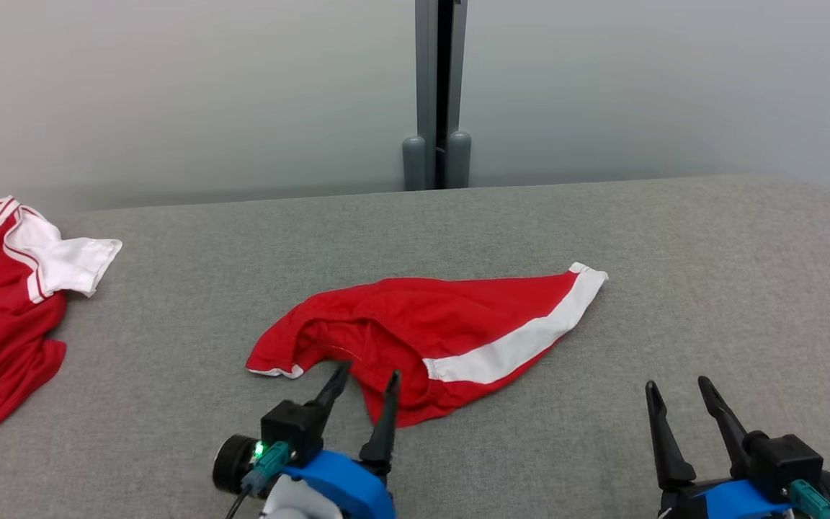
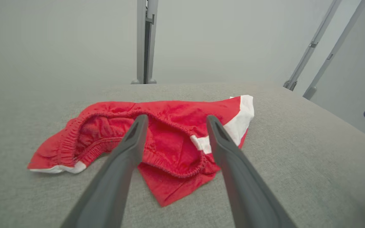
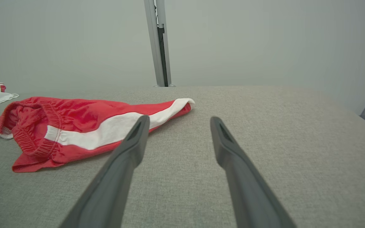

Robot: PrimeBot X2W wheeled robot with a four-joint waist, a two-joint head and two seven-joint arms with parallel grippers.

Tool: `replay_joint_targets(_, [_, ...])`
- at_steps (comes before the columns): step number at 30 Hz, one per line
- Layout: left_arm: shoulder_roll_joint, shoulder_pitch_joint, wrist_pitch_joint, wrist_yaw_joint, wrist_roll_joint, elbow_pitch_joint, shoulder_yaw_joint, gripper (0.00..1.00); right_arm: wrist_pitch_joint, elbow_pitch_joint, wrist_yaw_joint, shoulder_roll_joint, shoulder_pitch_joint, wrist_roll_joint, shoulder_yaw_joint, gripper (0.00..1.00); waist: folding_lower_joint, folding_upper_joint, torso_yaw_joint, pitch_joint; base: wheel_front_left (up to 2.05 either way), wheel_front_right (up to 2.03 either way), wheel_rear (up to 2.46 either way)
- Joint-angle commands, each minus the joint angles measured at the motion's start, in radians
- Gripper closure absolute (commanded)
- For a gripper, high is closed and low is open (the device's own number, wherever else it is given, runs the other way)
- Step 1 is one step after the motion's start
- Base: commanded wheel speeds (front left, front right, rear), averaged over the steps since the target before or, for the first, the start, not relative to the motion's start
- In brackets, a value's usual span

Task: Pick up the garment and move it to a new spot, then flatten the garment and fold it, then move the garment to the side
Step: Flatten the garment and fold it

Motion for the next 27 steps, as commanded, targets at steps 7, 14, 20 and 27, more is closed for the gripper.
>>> replay_joint_targets(7, [0.001,-0.155,0.051,0.011,-0.099,0.139,-0.145,0.00,-0.003,-0.006,0.000,-0.004,-0.043,0.005,0.027,0.00,0.0000,-0.0001,-0.067,0.049,0.00,0.00,0.00])
replay_joint_targets(14, [0.001,-0.258,0.083,0.047,-0.184,0.310,-0.191,0.00,-0.003,-0.013,0.000,-0.004,-0.069,0.010,0.027,0.00,0.0000,-0.0001,-0.133,0.111,0.00,0.00,0.00])
replay_joint_targets(20, [0.001,-0.320,0.053,0.048,-0.239,0.385,-0.231,0.52,-0.003,-0.012,0.000,-0.004,-0.079,0.016,0.020,0.00,0.0000,-0.0001,-0.150,0.132,0.00,0.00,0.00])
replay_joint_targets(27, [0.000,-0.350,-0.016,0.030,-0.279,0.350,-0.316,1.00,-0.003,-0.006,0.000,-0.004,-0.071,0.018,0.006,0.00,0.0000,-0.0001,-0.121,0.114,0.00,0.00,0.00])
